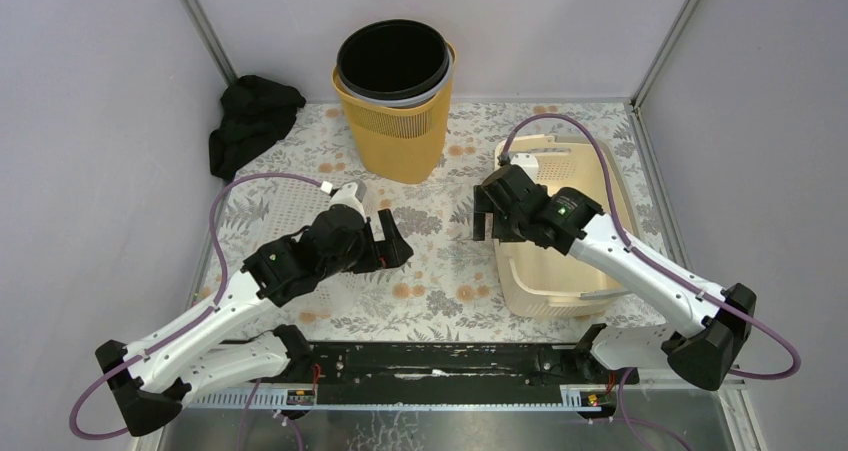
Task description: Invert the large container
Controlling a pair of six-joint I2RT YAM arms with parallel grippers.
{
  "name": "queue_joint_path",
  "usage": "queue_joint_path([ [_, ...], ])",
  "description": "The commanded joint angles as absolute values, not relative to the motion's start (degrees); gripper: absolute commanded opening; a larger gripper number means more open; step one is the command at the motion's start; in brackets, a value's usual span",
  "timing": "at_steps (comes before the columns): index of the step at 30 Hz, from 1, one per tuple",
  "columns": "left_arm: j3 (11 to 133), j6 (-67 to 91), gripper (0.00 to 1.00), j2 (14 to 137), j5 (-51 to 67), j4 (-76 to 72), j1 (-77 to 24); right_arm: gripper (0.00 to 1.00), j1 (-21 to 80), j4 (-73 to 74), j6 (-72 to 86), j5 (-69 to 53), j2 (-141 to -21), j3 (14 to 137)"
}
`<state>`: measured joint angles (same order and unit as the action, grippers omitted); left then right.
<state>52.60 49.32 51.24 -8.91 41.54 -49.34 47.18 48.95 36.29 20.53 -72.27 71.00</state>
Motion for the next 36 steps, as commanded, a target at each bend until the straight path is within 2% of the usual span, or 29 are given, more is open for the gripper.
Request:
queue_joint_path([
  [1, 51.69, 48.69, 1.00, 50.75, -8.03, 38.05, -49.14, 0.94, 45.41, 49.29, 36.47, 21.92, -72.59, 70.05],
  [9, 51.35, 48.95, 1.00, 50.58, -7.71, 37.61, -49.20, 0.92, 43.05, 47.44, 35.47, 19.77, -74.67, 67.94],
  [21, 50.59, 49.19, 1.00, 49.18, -7.90, 37.83, -49.23, 0.73, 41.53, 47.21, 33.00, 18.65, -83.61, 71.47],
  [28, 50.27, 49.37, 1.00, 48.81, -7.94, 37.85, -49.18, 0.57, 41.00, 47.06, 32.21, 17.47, -85.02, 70.42],
  [32, 50.50, 49.31, 1.00, 49.00, -7.86, 37.83, -49.22, 0.41, 40.71, 46.62, 31.85, 16.31, -85.86, 70.06],
  [36, 50.61, 49.22, 1.00, 49.03, -7.94, 37.86, -49.16, 0.30, 40.35, 46.52, 31.34, 15.33, -86.79, 69.87],
])
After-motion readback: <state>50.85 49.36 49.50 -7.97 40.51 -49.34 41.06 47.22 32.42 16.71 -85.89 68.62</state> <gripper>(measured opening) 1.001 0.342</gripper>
